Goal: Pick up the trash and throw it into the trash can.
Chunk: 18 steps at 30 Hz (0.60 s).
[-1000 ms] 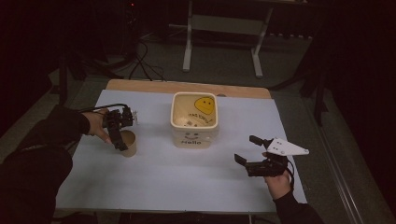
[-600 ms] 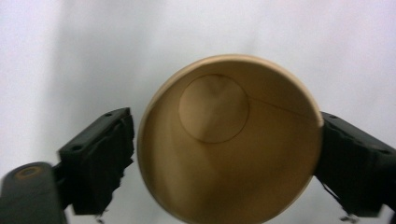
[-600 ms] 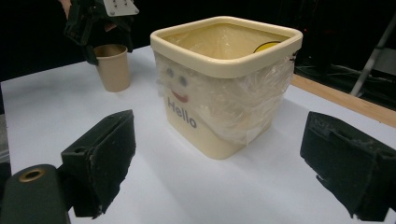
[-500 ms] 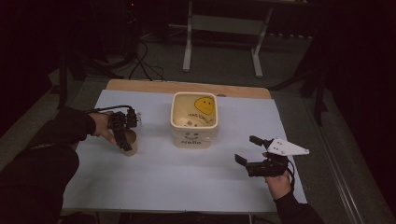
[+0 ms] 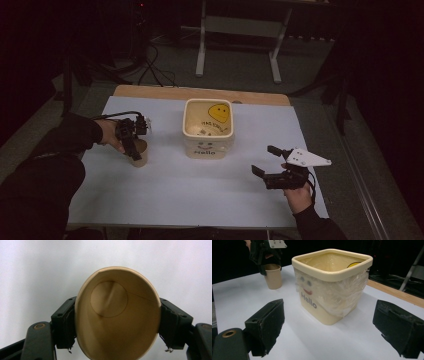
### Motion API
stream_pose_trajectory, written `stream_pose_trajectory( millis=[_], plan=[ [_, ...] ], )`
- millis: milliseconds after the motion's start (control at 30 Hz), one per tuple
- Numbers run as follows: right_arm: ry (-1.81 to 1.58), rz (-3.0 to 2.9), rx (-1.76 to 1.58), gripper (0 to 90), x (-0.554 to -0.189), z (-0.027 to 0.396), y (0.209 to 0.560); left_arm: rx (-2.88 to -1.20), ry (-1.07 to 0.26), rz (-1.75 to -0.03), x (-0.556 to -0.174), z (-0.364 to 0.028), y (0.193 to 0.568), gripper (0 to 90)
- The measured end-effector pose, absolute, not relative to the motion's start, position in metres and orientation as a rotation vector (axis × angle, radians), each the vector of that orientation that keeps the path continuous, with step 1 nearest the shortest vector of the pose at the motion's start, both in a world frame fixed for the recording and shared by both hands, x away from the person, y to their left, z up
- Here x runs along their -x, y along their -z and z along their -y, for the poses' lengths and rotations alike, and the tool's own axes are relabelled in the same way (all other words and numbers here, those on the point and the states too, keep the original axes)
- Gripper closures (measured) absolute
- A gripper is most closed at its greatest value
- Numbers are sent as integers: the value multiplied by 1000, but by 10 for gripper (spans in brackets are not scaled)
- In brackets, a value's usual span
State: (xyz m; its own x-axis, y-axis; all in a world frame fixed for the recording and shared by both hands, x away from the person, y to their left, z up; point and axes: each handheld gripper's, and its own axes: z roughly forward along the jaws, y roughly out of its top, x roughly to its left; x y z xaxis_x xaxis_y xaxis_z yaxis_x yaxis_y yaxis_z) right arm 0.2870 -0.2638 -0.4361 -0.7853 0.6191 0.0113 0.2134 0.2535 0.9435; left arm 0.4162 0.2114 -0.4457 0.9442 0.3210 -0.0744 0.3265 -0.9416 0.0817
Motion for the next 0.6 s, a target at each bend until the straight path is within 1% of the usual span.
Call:
stream_pose_trajectory(
  millis=[267, 600],
  plan=[
    [-1545, -2169, -766, 102, -287, 264, 437, -2996, 103, -481, -416, -207, 435, 300],
    [-1547, -2168, -768, 102, -288, 264, 437, -2994, 116, -466, -418, -201, 415, 306]
  ],
)
